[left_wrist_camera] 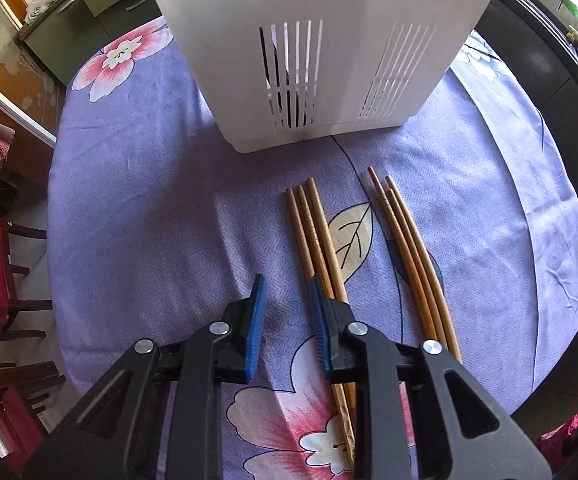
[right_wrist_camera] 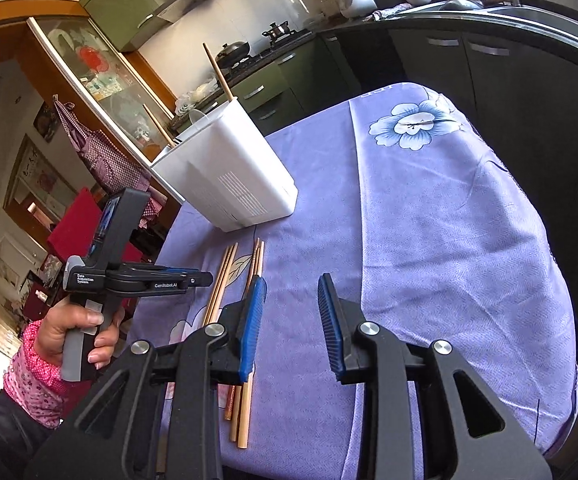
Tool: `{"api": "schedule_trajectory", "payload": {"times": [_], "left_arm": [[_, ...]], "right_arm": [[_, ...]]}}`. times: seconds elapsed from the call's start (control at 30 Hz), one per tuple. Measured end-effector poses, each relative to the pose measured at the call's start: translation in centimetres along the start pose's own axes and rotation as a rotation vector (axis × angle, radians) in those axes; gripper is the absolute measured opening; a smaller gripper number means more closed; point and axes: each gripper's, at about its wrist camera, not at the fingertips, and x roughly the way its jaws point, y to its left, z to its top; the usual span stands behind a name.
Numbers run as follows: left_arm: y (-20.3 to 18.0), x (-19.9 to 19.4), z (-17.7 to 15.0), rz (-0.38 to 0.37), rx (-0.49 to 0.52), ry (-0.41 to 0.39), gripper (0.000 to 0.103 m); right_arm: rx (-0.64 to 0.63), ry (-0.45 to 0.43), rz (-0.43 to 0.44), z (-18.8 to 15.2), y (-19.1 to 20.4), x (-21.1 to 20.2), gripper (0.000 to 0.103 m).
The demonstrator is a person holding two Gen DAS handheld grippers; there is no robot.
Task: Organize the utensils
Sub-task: 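Grasp another wooden chopstick with the left gripper while right grasps one too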
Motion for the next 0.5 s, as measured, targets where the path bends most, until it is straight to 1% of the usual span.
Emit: {"api": "schedule_trajectory", "payload": {"times": [0.17,0.27,0.33,0.43,0.5], "left_arm": [[-0.6,0.4,0.0,-0.007,0.003,0.01,0.021],[-1.1,0.5,0.1,0.008,0.009,0.016,0.02],[-1.2,0.8,0.0,0.011,0.014,0.03,0.016],[-1.5,1.1,0.2,0.012,0.028,0.023,0.008],[-1.7,1.0,0.0,0.01,0.026,0.013,0.007]], "right_arm": [[0.01,0.005,0.016,0.2,0.1,0.2,0.029],[0.021,0.014,0.023,0.3,-0.1,0.6,0.029],[0.019,0.022,0.027,0.3,-0.1,0.9,0.029],[-0.005,0.042,0.02,0.5,0.5,1.8,0.029],[-0.044,0.069,0.009,0.8,1.4,2.7,0.029]]}}
